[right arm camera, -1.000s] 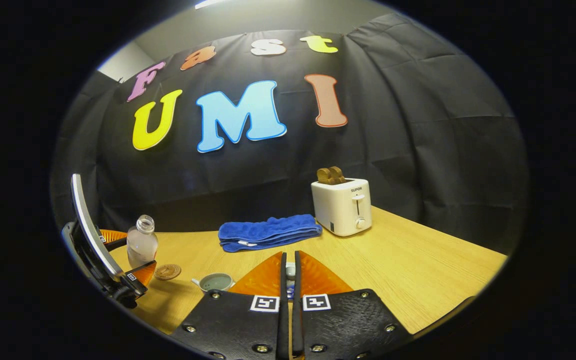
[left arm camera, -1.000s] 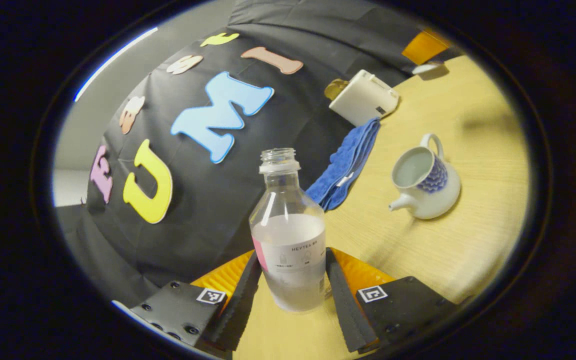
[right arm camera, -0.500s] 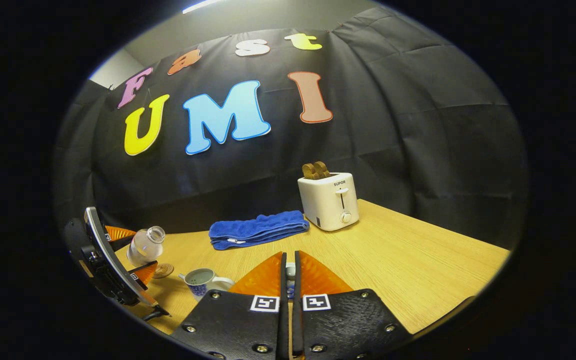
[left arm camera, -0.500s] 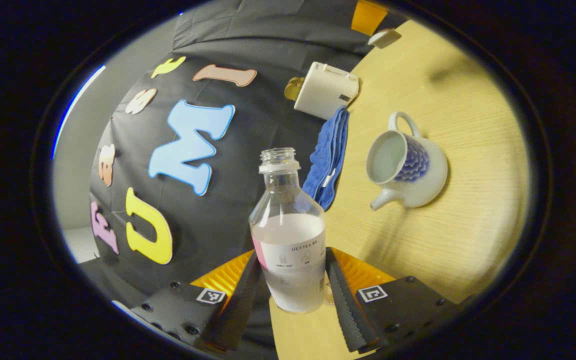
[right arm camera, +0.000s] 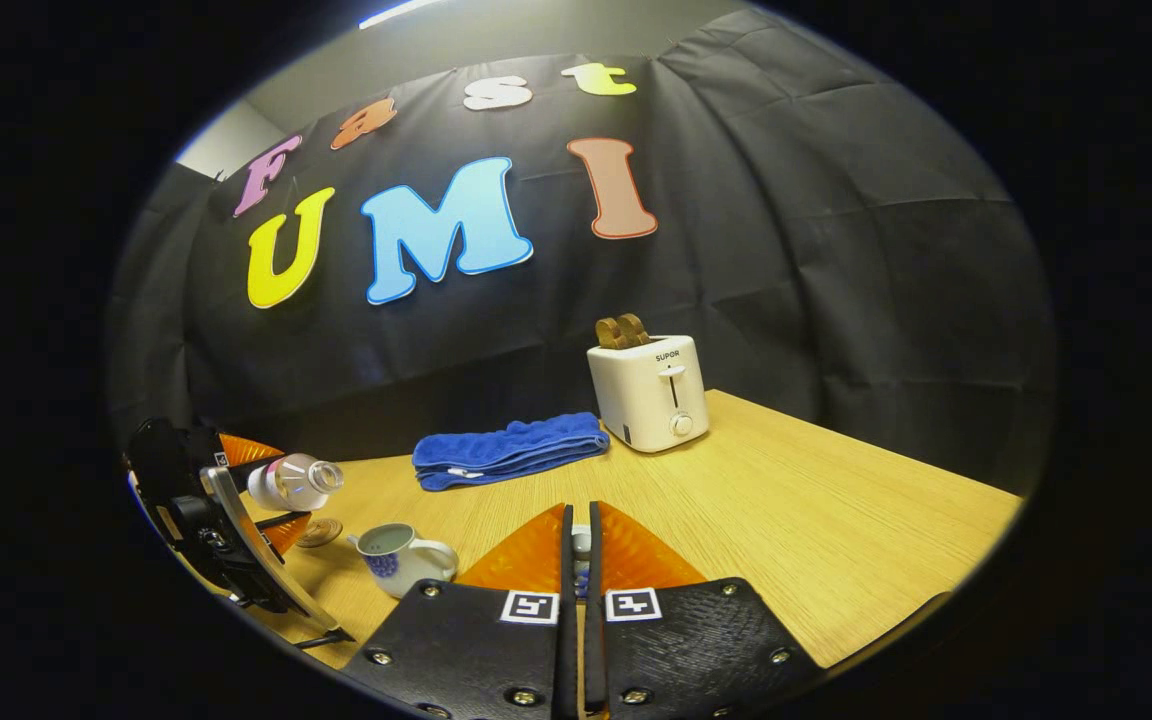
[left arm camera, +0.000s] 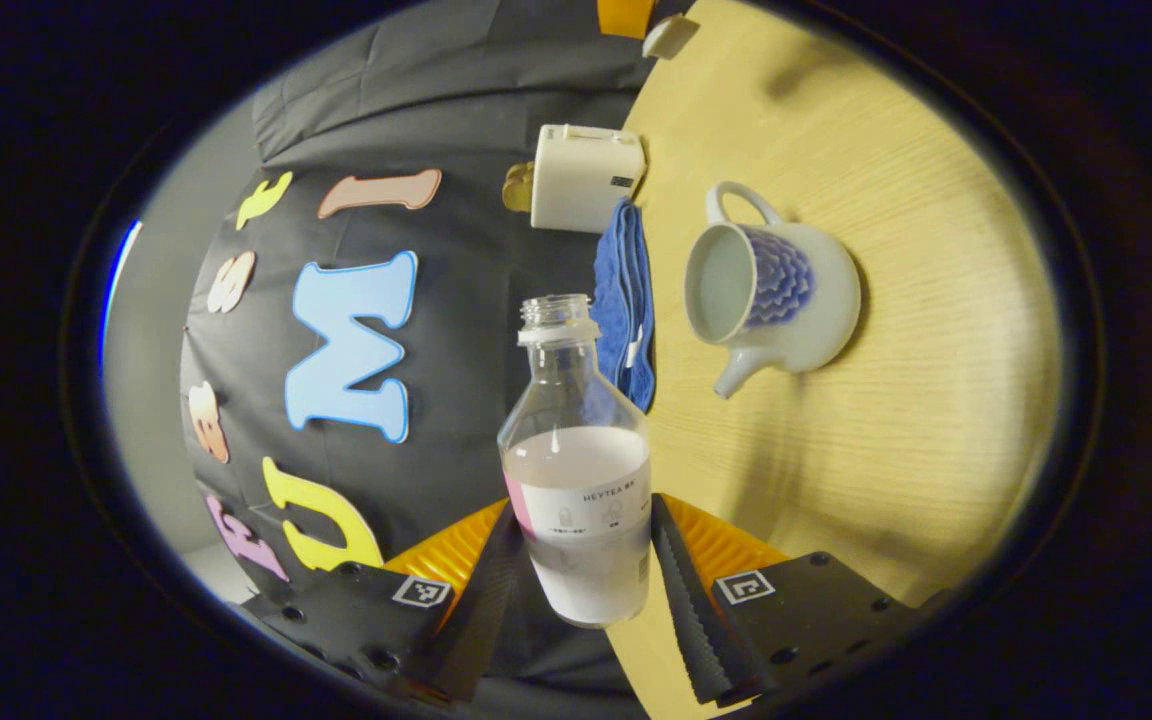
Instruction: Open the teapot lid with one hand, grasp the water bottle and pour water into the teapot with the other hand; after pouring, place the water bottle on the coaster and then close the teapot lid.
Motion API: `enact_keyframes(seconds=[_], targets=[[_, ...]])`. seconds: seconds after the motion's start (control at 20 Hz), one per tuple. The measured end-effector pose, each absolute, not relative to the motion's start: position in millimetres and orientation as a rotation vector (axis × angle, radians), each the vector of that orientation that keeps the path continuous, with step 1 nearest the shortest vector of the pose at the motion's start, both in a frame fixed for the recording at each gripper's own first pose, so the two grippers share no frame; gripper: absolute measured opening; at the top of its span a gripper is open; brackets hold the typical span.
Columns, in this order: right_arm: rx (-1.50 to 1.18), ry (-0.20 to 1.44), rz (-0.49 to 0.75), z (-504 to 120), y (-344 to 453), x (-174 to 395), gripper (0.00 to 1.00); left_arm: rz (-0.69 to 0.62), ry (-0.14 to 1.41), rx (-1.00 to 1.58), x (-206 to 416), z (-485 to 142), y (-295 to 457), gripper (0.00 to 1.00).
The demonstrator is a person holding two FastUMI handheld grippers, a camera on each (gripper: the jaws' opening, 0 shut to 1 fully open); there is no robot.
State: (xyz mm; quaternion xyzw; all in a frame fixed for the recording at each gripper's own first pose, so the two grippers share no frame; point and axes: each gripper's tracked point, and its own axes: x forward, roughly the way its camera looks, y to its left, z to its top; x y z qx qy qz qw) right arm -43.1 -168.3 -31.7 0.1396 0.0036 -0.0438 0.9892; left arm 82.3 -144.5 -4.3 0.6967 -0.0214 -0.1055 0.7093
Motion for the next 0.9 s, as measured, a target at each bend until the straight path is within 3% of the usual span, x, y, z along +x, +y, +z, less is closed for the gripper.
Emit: enact_keyframes(seconds=[0.9], targets=[[0.304,0.035,-0.077,-54.3,-177.8,-46.4,0.03,-0.253,-0.065,1.874,83.0,1.5,-148.4,0.87]])
